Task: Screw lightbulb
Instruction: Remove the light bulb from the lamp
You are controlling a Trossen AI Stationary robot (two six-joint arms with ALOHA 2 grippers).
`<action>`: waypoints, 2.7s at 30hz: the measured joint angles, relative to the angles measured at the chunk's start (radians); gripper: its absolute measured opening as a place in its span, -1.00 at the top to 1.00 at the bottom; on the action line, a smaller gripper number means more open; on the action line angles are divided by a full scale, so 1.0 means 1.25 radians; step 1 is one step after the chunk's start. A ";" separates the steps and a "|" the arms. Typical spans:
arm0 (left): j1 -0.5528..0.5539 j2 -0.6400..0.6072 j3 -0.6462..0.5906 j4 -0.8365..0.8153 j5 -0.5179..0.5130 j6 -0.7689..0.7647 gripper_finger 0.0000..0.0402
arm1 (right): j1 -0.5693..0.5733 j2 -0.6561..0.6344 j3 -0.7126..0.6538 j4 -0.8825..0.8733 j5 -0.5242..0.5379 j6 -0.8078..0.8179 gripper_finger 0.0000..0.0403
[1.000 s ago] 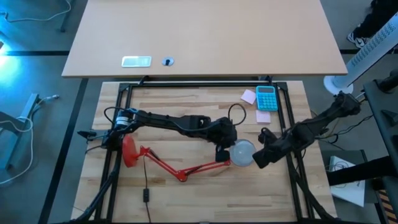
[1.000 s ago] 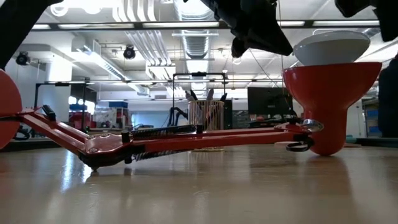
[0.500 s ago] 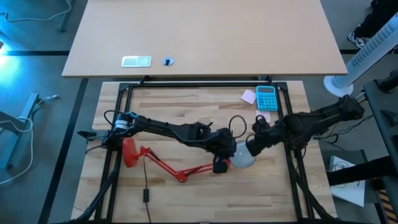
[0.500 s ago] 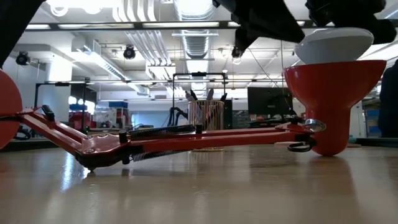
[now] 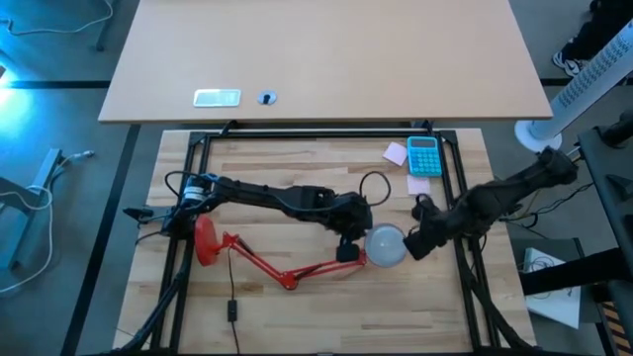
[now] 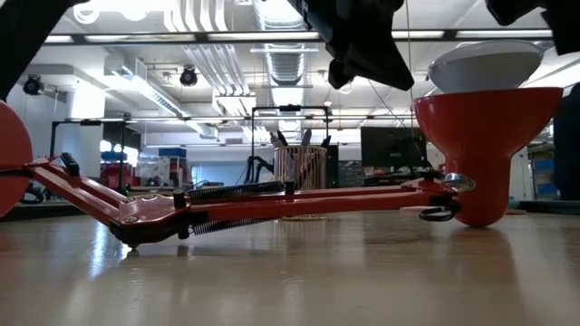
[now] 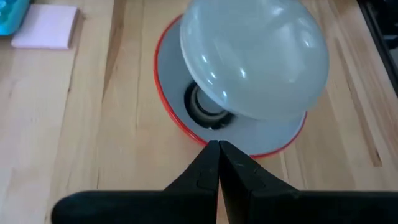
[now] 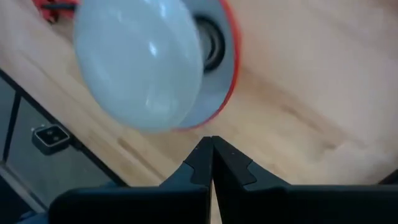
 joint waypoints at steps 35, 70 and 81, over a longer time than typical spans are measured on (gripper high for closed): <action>0.014 0.000 0.001 0.011 0.035 -0.008 1.00 | -0.015 0.004 0.005 0.004 -0.021 -0.007 1.00; -0.008 -0.008 0.000 0.022 0.048 0.037 1.00 | -0.010 0.032 0.003 0.039 -0.025 -0.046 1.00; -0.043 0.023 -0.002 0.052 0.070 0.035 1.00 | -0.056 0.049 0.003 0.049 0.017 -0.089 1.00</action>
